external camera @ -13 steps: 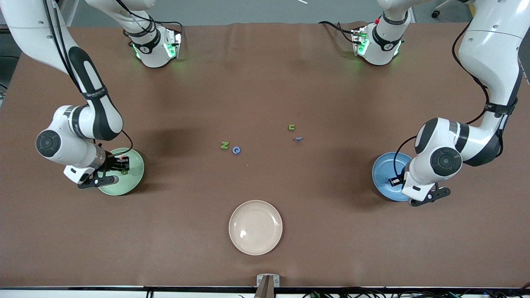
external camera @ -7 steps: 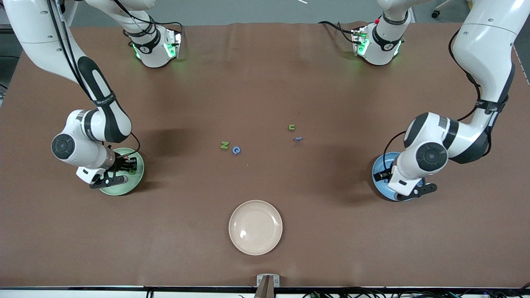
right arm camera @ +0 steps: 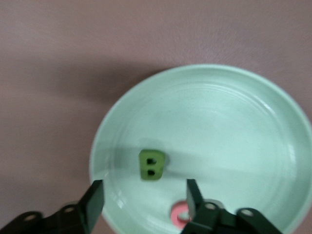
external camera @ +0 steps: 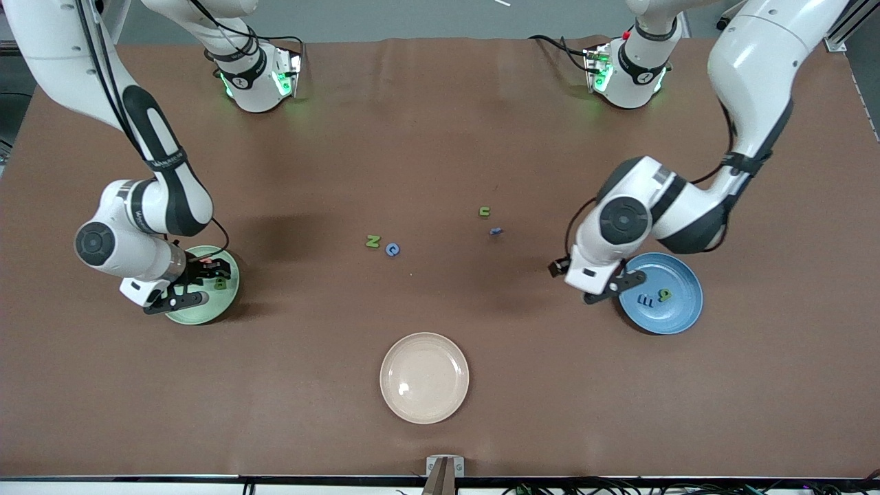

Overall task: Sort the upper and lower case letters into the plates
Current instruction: 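Reach the right gripper to the green Z while the left gripper reaches the blue x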

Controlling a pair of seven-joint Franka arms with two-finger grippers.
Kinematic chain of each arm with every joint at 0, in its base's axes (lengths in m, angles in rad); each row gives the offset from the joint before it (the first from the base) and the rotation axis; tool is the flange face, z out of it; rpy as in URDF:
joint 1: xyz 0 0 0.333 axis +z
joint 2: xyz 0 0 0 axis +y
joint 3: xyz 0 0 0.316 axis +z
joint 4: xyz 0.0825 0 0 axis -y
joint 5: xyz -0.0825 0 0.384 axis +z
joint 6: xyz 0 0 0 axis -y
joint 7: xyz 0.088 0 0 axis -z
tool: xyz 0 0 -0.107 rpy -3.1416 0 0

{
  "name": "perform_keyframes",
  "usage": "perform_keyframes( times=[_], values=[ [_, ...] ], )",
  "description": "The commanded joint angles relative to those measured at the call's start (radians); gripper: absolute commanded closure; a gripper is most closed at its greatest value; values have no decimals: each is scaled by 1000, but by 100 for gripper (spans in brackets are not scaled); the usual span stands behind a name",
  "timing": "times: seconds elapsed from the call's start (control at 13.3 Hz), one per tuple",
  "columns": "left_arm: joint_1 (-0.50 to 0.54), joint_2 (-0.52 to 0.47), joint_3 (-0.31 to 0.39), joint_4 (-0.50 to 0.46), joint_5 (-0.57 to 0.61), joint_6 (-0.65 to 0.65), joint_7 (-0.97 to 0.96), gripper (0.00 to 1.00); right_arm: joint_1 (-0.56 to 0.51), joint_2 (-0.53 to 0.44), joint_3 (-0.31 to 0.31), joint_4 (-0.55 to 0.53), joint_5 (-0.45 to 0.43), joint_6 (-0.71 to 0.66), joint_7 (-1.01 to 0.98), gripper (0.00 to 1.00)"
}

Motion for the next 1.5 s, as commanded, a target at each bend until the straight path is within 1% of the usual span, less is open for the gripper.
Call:
perform_keyframes(
  times=[0.0,0.15,0.3,0.45,0.6,0.67,0.82,0.9,1.05,1.12,1.27,1.42],
  values=[
    [-79,18,-7,3,-2,7,-32,4,42,-118,9,7,-5,-134,98,1],
    [-150,24,-7,6,2,31,-35,6,117,-170,9,5,-5,-215,261,0],
    [-189,35,-6,5,11,77,-35,8,220,-193,9,4,-5,-271,447,0],
    [-227,52,-3,5,14,138,-35,10,325,-189,10,2,-3,-276,634,0],
    [-255,79,2,5,19,189,-34,13,413,-181,12,0,11,-257,749,0],
    [-265,92,3,0,52,209,-34,14,456,-175,12,-1,11,-235,796,0],
    [-268,128,3,-1,111,214,-35,18,502,-147,12,-7,11,-169,839,0],
    [-273,138,3,-3,119,214,-35,20,519,-129,12,-9,12,-135,844,0],
    [-272,135,3,-26,120,214,-35,20,548,-91,12,-13,64,-60,844,0],
    [-269,133,3,-41,120,214,-35,21,562,-71,12,-19,77,-20,845,0],
    [-253,126,3,-76,122,214,-35,21,588,-38,12,-29,77,45,886,0],
    [-244,123,3,-89,122,214,-35,22,619,-12,10,-30,77,77,938,0]
  ],
)
